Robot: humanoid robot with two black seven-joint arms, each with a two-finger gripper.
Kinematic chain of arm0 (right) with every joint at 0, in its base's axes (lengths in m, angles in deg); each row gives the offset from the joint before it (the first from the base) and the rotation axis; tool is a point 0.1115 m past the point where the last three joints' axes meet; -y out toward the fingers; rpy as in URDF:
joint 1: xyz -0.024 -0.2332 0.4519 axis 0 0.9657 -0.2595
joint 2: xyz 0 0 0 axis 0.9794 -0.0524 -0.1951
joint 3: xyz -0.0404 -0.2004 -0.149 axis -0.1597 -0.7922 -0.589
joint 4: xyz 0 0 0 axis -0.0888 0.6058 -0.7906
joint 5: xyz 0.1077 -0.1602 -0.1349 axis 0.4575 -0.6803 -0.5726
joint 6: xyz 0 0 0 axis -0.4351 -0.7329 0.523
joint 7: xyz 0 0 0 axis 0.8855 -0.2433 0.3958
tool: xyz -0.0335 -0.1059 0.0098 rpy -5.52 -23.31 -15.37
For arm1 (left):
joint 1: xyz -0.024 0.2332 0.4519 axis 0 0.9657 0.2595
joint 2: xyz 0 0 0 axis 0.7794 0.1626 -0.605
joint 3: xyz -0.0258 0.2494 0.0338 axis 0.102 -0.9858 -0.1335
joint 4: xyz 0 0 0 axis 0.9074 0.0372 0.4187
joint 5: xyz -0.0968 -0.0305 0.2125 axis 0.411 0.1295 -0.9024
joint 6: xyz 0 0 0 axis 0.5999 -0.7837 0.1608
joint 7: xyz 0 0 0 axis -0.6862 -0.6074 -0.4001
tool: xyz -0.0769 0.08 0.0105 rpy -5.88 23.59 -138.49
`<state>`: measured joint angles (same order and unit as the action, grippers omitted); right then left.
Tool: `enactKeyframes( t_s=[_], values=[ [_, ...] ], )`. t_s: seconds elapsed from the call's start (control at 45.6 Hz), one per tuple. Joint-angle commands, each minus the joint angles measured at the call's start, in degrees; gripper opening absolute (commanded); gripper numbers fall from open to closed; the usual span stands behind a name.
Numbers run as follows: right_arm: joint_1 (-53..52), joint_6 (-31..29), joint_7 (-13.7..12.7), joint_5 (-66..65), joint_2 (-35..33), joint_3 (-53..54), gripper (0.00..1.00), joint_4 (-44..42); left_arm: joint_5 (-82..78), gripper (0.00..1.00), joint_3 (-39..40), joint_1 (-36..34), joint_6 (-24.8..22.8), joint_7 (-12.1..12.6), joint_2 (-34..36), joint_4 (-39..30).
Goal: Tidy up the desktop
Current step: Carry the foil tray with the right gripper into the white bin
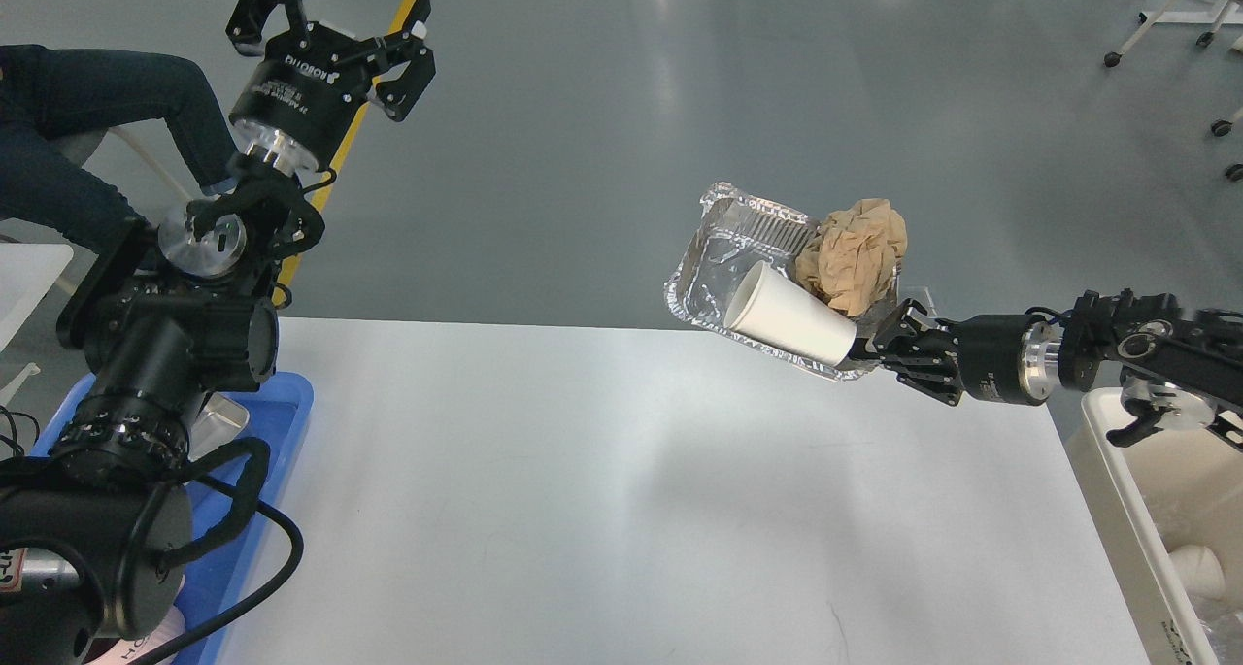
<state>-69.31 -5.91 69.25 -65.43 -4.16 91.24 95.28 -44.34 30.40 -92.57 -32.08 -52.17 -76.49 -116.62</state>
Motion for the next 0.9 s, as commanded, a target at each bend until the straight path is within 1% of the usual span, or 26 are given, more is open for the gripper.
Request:
enactKeyframes(
  t_s=[0.0,0.11,0.241,0.329,0.482,0.723,0.876],
  values=[
    [2.1,2.8,0.0,5.0,-2.3,0.0,0.0,0.0,0.3,0.99,2.3,5.6,0.3,-0.1,-0.8,0.4],
    [5.2,6.6,0.0,8.1,-3.2,0.3,0.0,0.4,0.4,0.99,3.6,10.0,0.2,-0.2,-2.6,0.3],
    [8.3,9.0,0.0,13.9,-7.2,0.9,0.0,0.2,0.3,0.99,3.7,12.6,0.2,-0.2,-2.8,0.3],
    [11.1,11.6,0.0,19.1,-8.2,0.9,0.0,0.2,0.3,0.99,3.6,13.4,0.2,-0.2,-2.7,0.4],
    [13.8,14.9,0.0,24.0,-11.4,1.0,0.0,0.0,0.2,0.99,3.3,15.1,0.2,0.0,-2.0,0.5],
    [17.3,20.7,0.0,33.4,-12.8,1.0,0.0,-2.5,-0.1,0.99,3.0,15.8,0.2,0.5,-1.9,0.4],
    [19.5,22.0,0.0,38.3,-13.9,1.0,0.0,-4.0,-0.2,0.99,2.9,15.9,0.3,0.5,-0.8,0.4]
  ],
)
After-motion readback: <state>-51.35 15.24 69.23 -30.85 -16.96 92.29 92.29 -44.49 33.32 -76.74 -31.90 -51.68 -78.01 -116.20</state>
